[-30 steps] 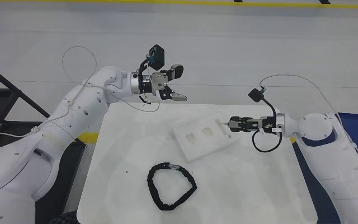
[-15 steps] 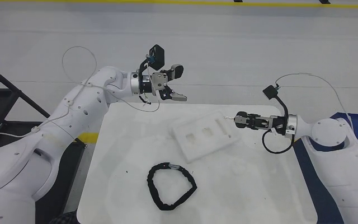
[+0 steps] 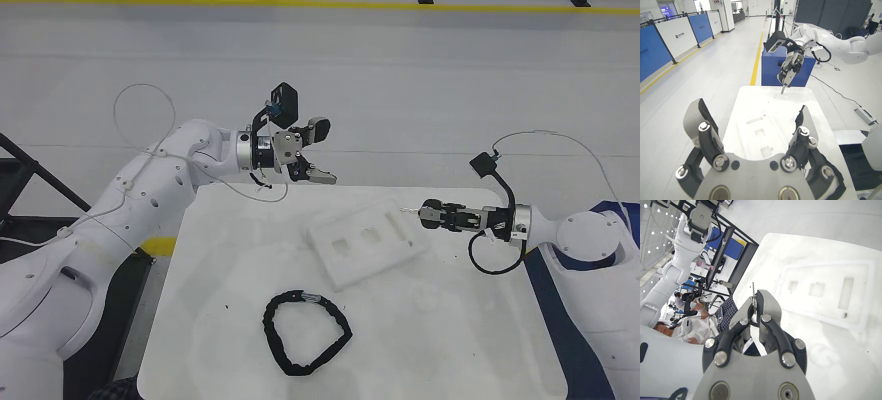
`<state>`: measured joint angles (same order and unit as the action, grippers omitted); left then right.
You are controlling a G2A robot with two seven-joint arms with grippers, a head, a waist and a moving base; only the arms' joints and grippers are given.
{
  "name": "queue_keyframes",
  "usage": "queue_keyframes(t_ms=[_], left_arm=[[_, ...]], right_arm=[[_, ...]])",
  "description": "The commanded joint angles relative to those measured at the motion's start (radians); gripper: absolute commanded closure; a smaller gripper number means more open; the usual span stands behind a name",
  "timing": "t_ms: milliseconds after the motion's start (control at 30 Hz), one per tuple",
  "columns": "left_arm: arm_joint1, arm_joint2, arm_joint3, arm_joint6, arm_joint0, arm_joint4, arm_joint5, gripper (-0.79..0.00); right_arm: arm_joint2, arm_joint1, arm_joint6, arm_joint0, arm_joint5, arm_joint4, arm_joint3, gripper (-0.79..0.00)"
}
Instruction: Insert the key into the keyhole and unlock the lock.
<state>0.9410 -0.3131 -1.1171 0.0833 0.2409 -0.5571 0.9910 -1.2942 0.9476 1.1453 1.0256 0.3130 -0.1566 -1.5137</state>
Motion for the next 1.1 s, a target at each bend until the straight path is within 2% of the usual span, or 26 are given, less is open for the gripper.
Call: queue_keyframes(t_ms=[0,100,167,367,533,633,800,1067], left_arm=[[-0.007,-0.01,-0.01,-0.012,0.022,-0.054,-0.013,-0.785],[-0.021,-0.027,-0.012,0.003,0.076,-0.103,-0.024,-0.785],[-0.034,-0.04,-0.025,0.033,0.113,-0.156,0.001,-0.785],[-0.076,-0.05,-0.083,0.169,0.226,-0.331,0.021,-0.785],[-0.12,-0.009,-0.125,0.277,0.254,-0.515,0.021,-0.785],[-0.135,0.036,-0.138,0.321,0.253,-0.62,0.021,-0.785],[-0.135,0.137,-0.129,0.365,0.243,-0.732,0.021,-0.785],[-0.099,0.143,-0.098,0.344,0.3,-0.864,0.021,-0.785]], right_arm=[[0.0,0.0,0.0,0.0,0.0,0.0,0.0,0.0],[0.0,0.0,0.0,0.0,0.0,0.0,0.0,0.0],[0.0,0.0,0.0,0.0,0.0,0.0,0.0,0.0],[0.0,0.0,0.0,0.0,0.0,0.0,0.0,0.0],[0.0,0.0,0.0,0.0,0.0,0.0,0.0,0.0],[0.0,0.0,0.0,0.0,0.0,0.0,0.0,0.0],[0.0,0.0,0.0,0.0,0.0,0.0,0.0,0.0],[0.0,0.0,0.0,0.0,0.0,0.0,0.0,0.0]])
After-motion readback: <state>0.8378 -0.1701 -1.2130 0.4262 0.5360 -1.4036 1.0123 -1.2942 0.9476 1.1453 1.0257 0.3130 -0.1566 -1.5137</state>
